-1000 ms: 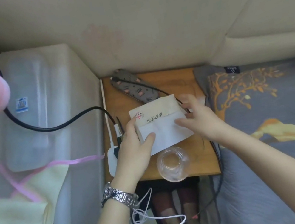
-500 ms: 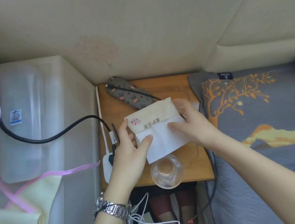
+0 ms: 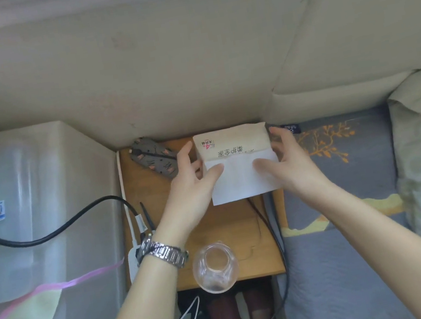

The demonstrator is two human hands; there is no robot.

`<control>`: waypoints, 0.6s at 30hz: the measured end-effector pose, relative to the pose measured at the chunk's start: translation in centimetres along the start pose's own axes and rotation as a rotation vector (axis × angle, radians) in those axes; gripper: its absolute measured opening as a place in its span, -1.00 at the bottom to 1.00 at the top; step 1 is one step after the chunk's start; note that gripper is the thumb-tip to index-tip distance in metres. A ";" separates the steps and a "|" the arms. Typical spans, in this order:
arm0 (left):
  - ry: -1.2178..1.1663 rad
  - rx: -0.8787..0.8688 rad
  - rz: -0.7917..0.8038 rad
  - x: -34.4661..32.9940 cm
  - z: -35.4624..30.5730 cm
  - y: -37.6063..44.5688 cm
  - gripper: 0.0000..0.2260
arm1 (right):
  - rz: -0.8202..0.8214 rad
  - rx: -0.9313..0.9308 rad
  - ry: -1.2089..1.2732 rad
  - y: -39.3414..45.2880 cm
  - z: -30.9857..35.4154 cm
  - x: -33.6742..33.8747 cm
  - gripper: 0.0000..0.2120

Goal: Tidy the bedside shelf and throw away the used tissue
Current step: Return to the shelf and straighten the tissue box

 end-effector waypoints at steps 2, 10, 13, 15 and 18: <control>-0.003 -0.005 0.030 -0.5 -0.1 1.4 -0.36 | -0.011 -0.003 0.010 1.1 0.0 0.4 -0.35; -0.090 0.030 0.023 -1.2 0.9 5.7 -0.36 | -0.053 -0.022 0.077 4.6 -0.6 0.4 -0.41; -0.137 0.050 0.021 -1.5 1.7 6.4 -0.36 | -0.043 -0.026 0.058 5.6 -1.0 0.0 -0.39; -0.167 0.059 0.021 -1.9 2.2 6.6 -0.36 | -0.034 -0.028 0.050 6.1 -1.3 -0.2 -0.37; -0.198 0.063 0.023 -2.2 2.6 6.9 -0.36 | -0.026 -0.025 0.052 6.7 -1.6 -0.3 -0.36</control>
Point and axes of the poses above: each hand's wrist, its own y-axis towards the middle knuckle, its own x-axis out of the back of the hand, z = x × y, the point moved 8 cm from there along y, towards the middle knuckle, and after that the axes turned 9 degrees about -x, right-handed, at the moved point
